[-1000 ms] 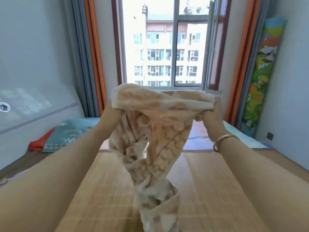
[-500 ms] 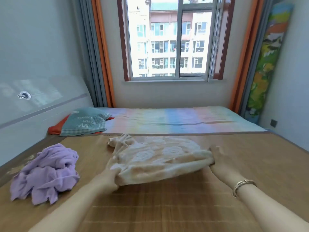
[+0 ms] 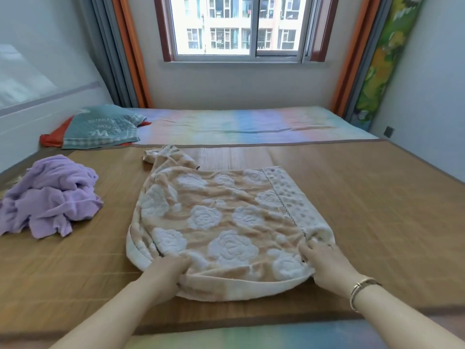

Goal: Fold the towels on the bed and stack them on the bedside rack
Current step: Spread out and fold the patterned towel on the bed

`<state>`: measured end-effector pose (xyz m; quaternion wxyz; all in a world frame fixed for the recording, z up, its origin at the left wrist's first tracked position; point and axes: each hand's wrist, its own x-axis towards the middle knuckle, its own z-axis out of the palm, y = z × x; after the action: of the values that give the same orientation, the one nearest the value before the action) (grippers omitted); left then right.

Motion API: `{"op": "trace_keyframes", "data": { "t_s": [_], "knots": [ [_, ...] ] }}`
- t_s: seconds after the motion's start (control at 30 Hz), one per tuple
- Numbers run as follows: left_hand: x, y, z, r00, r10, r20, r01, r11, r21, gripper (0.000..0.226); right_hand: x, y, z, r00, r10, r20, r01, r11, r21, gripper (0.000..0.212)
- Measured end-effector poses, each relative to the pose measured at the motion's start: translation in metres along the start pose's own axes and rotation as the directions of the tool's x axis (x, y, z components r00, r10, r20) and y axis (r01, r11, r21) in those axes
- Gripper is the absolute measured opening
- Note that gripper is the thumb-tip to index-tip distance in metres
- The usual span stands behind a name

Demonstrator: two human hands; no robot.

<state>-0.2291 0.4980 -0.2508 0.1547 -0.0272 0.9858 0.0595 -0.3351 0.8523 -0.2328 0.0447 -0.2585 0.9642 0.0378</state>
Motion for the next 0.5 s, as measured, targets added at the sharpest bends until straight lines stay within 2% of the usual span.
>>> {"op": "trace_keyframes", "data": {
  "t_s": [0.1,0.17,0.27,0.33,0.43,0.5],
  "knots": [
    [-0.006,-0.003,0.007,0.997,-0.03,0.069,0.027,0.999,0.031,0.026,-0.011,0.011,0.006,0.996,0.029,0.09,-0.026,0.999,-0.037,0.053],
    [-0.013,-0.005,0.01,0.995,-0.049,0.083,0.043,0.996,0.074,0.023,-0.018,0.012,0.01,0.986,0.046,0.158,-0.045,0.999,-0.006,0.054],
    [-0.023,-0.003,0.009,0.995,-0.037,0.097,0.032,0.998,0.058,0.015,-0.027,0.006,0.01,0.985,0.02,0.17,-0.019,1.0,-0.007,0.04],
    [-0.029,-0.003,0.01,0.988,-0.055,0.144,0.05,0.998,0.037,0.039,-0.031,0.005,0.01,0.989,-0.011,0.15,0.022,0.997,-0.073,0.029],
    [-0.032,-0.003,0.012,0.979,-0.106,0.177,0.107,0.994,0.0,0.08,-0.033,0.006,0.008,0.986,0.057,0.154,-0.042,0.994,-0.097,0.059],
    [-0.027,-0.003,0.009,0.984,-0.138,0.109,0.139,0.99,-0.003,0.077,-0.029,0.006,0.006,0.992,0.1,0.082,-0.09,0.99,-0.11,0.059]
  ]
}}
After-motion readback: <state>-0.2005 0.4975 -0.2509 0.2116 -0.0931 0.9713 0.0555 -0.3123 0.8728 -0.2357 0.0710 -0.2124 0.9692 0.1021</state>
